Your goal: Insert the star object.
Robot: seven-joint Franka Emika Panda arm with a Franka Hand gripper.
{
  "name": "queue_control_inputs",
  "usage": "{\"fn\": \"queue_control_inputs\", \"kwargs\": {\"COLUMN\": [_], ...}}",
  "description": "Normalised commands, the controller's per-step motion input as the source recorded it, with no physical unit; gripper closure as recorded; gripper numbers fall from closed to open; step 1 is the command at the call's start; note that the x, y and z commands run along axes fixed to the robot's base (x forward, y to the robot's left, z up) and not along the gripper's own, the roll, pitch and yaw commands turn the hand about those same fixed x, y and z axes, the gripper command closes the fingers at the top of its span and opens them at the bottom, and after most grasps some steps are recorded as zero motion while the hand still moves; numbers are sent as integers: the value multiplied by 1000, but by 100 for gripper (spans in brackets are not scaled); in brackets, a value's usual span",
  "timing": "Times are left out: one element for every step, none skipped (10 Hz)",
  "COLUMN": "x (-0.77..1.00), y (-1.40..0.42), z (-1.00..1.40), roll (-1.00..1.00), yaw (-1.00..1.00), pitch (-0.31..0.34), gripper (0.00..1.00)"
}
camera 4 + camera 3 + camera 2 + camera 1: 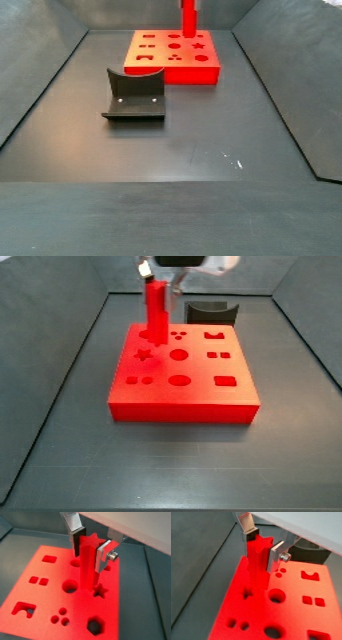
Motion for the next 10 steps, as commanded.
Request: {"fn": "queue_control_inputs", "kwargs": {"x": [-77,-80,-14,-63,-257,-249,-214,-83,0,43], "y": [0,0,-23,0,0,0,0,-34,-31,-14], "z": [-317,-314,-234,-191,0,0,-40,-91,-149,-194], "roll": [-83,-156,-117,-73,-33,0,0,0,-13,-10], "yaw": [0,0,66,14,0,-11,-29,0,0,0], "pitch": [-150,-173,-117,-91,-51,-36,-37,-59,-64,-46], "gripper": [100,100,100,100,100,100,100,100,100,100]}}
